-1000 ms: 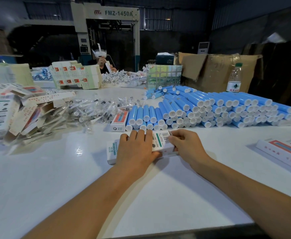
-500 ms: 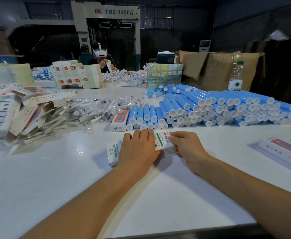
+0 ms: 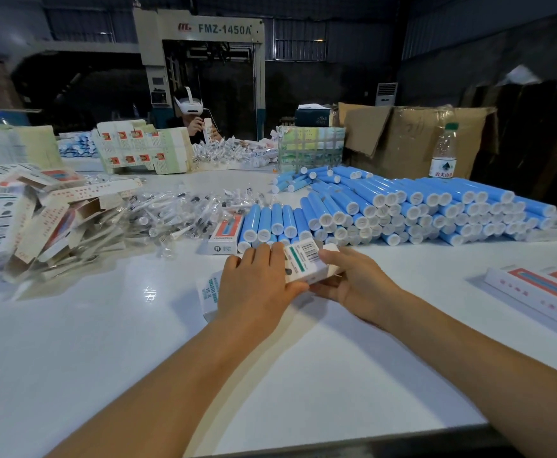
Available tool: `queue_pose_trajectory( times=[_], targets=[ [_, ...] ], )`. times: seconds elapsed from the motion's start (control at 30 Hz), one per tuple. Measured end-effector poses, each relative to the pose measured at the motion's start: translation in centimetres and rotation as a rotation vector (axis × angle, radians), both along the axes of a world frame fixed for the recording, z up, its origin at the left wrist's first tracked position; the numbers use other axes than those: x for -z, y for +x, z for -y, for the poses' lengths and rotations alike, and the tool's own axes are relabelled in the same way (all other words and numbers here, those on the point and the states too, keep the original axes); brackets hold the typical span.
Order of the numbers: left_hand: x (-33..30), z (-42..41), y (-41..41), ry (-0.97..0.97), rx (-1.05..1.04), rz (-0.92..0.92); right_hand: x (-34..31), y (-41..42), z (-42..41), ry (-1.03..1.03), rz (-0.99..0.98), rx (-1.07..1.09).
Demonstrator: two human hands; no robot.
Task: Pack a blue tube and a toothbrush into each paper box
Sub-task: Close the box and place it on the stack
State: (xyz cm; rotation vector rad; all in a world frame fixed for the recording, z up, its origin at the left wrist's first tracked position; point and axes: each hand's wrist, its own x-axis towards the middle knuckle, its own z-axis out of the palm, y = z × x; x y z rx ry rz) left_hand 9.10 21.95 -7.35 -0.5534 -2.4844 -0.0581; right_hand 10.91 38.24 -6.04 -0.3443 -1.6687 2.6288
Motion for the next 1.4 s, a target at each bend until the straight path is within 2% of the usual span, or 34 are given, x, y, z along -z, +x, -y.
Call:
queue_pose_trajectory(
  times=[0.07,0.17,0.23,0.37,0.4,0.53,0.6,0.7,0.77,0.8,0.9,0.97,1.07,1.2,1.4],
  targets=[
    [0.1,-0.1,0.0,-0.010,0.013,0.001,-0.1,-0.1,-0.3,-0.027,0.024,-0.058],
    [0.3,-0.3,0.0,-0.035,0.019,0.013,0.3,-0.1,-0.2,0.024,-0.037,-0.027],
    [0.3,-0.5,-0.1,-0.061,0.020,0.008,0.5,0.2,0.5,0.220,-0.113,0.061],
    [0.4,-0.9,0.0,-0.111,0.006,-0.002,1.0,0.8,1.7,0.964,-0.196,0.207],
    [0.4,-0.9,0.0,-0.107,0.001,-0.001,1.0,1.0,2.0,1.085,-0.204,0.221],
    [0.5,-1.3,0.2,-0.069,-0.027,-0.008,1.1,1.2,2.7,1.351,-0.225,0.246],
    [0.6,-1.4,0.2,-0.061,-0.036,-0.010,1.1,1.2,2.9,1.403,-0.235,0.249],
    [0.6,-1.4,0.1,-0.059,-0.024,0.002,1.2,1.4,2.7,1.392,-0.257,0.243],
    [0.7,-1.3,0.0,-0.058,-0.007,0.002,1.1,1.6,2.4,1.281,-0.272,0.214],
    [0.7,-1.2,0.0,-0.056,-0.002,0.002,1.0,1.6,2.2,1.149,-0.275,0.201],
    [0.5,-0.6,-0.1,-0.040,0.016,-0.009,-0.1,1.5,1.6,0.564,-0.186,0.139],
    [0.4,-0.4,0.0,-0.034,0.019,-0.029,-0.6,1.5,0.9,0.393,-0.152,0.069],
    [0.3,-0.4,0.1,-0.034,0.030,-0.021,-0.4,1.6,0.7,0.402,-0.208,0.000],
    [0.3,-0.2,0.0,-0.032,0.046,-0.023,-0.2,1.7,0.7,0.464,-0.285,0.017],
    [0.3,0.0,-0.1,-0.048,0.053,-0.033,0.1,1.5,0.6,0.435,-0.289,0.048]
  ],
)
